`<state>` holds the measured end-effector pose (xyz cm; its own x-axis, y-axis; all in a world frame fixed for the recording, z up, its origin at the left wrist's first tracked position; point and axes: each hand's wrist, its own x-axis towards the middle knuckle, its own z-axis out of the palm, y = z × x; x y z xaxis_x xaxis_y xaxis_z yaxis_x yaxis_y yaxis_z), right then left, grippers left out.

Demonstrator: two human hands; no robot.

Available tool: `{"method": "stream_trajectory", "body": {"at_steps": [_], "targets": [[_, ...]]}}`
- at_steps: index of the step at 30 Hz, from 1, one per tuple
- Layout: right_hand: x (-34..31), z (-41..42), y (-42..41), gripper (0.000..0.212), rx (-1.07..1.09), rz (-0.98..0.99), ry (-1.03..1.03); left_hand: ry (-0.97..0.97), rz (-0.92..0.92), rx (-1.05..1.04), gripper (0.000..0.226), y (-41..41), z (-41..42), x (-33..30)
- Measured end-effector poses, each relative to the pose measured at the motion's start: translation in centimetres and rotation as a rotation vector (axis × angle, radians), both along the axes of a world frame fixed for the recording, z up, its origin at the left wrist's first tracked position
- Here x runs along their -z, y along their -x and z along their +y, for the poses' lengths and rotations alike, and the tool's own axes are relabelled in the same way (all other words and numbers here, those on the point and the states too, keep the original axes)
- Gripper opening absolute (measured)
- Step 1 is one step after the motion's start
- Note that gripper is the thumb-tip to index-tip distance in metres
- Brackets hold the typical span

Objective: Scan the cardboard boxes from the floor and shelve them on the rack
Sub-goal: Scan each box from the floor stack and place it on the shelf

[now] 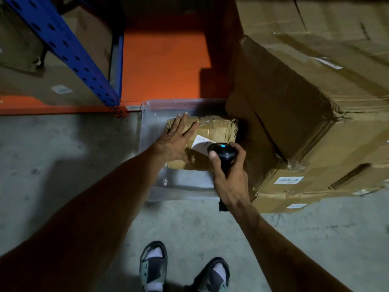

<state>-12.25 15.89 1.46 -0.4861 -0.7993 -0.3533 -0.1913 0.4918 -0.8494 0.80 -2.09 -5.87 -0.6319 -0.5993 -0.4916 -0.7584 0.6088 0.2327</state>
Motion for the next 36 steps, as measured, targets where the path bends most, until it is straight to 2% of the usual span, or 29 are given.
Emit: {"method": "stream_trajectory", "body": {"at_steps": [8,18,26,31,36], "targets": [[0.1,-0.8,-0.9,0.056,-0.058,0.150,-0.008,0.010,0.061,-0.067,0.118,-0.3,0.6,0.5],[0.1,-1.3,-0.9,0.061,-0.063,0.113,-0.016,-0.005,0.080,-0.077,0.114,-0.2,0.6,0.3],[-0.9,-1.2,0.0,0.062,-0.073,0.154,0.015,-0.013,0.058,-0.093,0.114,-0.1,0.8,0.1],[-5.8,-2.9,1.8,0.063,-0.067,0.216,0.058,-0.009,0.001,-0.167,0.107,0.6,1.2,0.4],[-14.2,-6.8,5.9,0.061,-0.049,0.347,0.148,-0.031,0.015,-0.282,0.122,1.4,0.7,-0.4]]}}
